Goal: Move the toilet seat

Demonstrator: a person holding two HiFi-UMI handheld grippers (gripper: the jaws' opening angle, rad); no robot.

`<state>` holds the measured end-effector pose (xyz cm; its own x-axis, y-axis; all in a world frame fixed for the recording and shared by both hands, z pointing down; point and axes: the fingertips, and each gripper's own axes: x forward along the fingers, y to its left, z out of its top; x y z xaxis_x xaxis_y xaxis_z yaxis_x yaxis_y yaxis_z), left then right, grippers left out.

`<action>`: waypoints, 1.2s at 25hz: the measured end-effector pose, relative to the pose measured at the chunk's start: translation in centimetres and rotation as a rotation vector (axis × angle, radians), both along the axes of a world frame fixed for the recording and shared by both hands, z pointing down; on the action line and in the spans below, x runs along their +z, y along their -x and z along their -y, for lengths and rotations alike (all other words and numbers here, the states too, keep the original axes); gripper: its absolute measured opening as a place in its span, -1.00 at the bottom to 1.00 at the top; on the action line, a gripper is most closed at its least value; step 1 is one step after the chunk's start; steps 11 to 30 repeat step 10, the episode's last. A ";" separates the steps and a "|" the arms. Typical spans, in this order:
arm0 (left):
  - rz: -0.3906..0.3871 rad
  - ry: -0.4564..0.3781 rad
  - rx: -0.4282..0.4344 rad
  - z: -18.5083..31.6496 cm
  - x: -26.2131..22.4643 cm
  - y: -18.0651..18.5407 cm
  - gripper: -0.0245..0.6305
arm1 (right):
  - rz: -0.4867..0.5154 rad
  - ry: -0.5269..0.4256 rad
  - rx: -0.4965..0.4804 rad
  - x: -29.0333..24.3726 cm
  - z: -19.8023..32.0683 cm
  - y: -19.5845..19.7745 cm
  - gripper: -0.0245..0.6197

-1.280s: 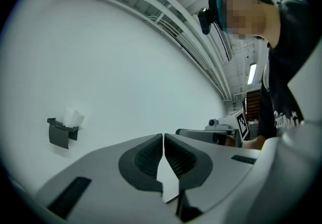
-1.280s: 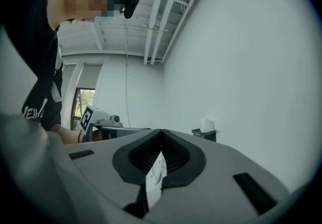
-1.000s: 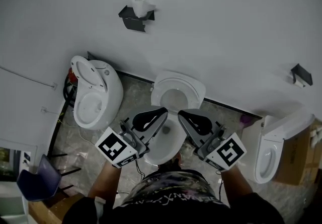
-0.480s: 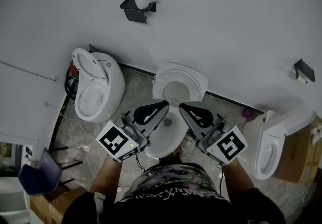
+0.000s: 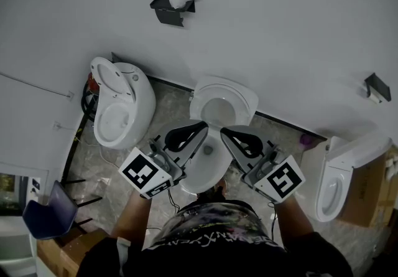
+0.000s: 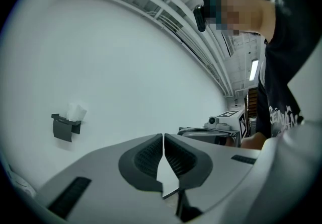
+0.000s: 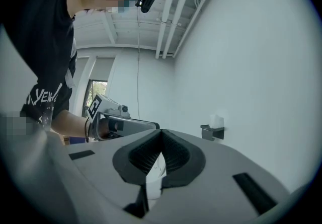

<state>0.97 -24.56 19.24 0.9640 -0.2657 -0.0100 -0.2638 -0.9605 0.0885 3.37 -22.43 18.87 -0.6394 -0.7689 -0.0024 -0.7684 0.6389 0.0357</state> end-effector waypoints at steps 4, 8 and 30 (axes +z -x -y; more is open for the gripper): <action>0.009 -0.008 -0.001 -0.2 0.1 -0.1 -0.84 | -0.001 -0.001 -0.022 0.2 -0.4 0.1 -0.92; 0.005 -0.014 -0.003 -0.4 -0.3 0.0 -0.84 | -0.007 -0.015 0.005 -0.6 -0.2 -0.1 -0.92; 0.001 -0.017 -0.004 -0.5 -0.6 0.0 -0.84 | -0.011 -0.017 0.015 -0.8 -0.2 -0.3 -0.92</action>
